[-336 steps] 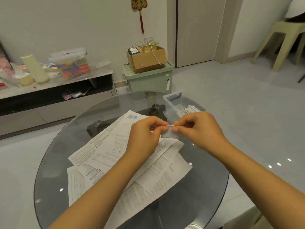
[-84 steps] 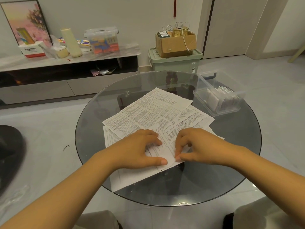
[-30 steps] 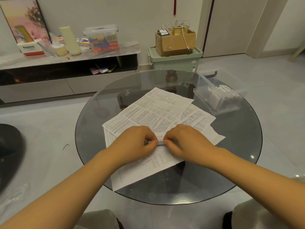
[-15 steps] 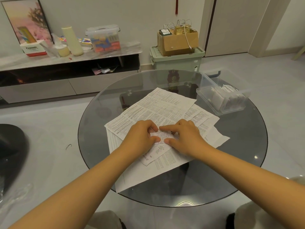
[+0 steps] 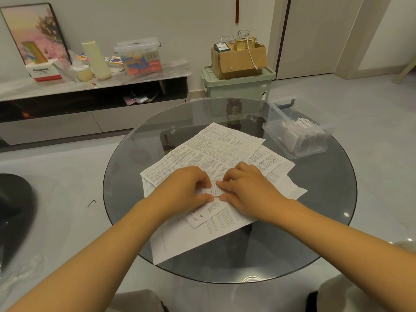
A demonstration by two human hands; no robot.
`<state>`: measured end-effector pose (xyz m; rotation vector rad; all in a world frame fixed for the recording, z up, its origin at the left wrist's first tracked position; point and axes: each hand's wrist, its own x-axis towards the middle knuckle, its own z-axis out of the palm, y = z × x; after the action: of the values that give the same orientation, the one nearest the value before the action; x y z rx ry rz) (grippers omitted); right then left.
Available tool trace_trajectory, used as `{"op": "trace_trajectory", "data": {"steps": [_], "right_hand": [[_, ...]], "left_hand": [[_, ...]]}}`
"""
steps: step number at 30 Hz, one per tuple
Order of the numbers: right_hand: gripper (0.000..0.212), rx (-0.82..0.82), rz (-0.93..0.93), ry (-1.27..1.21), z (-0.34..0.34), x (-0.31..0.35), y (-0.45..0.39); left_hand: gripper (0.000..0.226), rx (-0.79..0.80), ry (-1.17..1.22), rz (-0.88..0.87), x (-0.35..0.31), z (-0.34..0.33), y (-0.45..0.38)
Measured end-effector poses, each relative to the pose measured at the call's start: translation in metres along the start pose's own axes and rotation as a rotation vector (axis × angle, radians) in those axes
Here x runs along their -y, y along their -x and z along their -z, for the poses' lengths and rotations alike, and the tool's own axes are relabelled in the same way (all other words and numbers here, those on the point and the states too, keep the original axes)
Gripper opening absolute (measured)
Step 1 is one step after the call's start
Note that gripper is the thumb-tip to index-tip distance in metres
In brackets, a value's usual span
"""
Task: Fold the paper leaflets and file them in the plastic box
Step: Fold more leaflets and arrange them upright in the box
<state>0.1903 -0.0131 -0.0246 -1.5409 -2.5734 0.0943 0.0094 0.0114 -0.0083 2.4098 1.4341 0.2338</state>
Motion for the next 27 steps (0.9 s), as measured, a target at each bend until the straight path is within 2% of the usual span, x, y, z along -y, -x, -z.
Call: {"op": "trace_trajectory", "data": {"steps": [2,6,10,13,15,20,27], "right_hand": [[0.035,-0.057,0.008,-0.011,0.001,0.002,-0.001],[0.030,-0.119,-0.149,-0.116,0.011,0.001,0.001],[0.024,-0.195,-0.227,-0.277,0.028,-0.011,0.000],[0.021,-0.183,-0.279,-0.393,0.046,-0.021,0.002],[0.019,-0.181,-0.315,-0.487,0.059,-0.030,0.006],[0.009,-0.270,-0.417,-0.610,0.078,-0.054,0.009],[0.006,-0.315,-0.537,-0.569,0.097,-0.097,0.013]], "left_hand": [[0.019,-0.024,-0.043,-0.036,-0.004,0.003,0.000],[0.011,-0.094,0.084,0.008,-0.011,0.005,-0.004],[0.004,-0.229,0.363,0.069,-0.024,0.010,-0.014],[0.004,-0.267,0.613,0.121,-0.036,0.015,-0.024],[0.004,-0.293,0.698,0.144,-0.045,0.020,-0.034],[0.012,-0.337,0.680,0.065,-0.069,0.027,-0.060],[0.014,-0.249,0.747,-0.042,-0.100,0.032,-0.112]]}}
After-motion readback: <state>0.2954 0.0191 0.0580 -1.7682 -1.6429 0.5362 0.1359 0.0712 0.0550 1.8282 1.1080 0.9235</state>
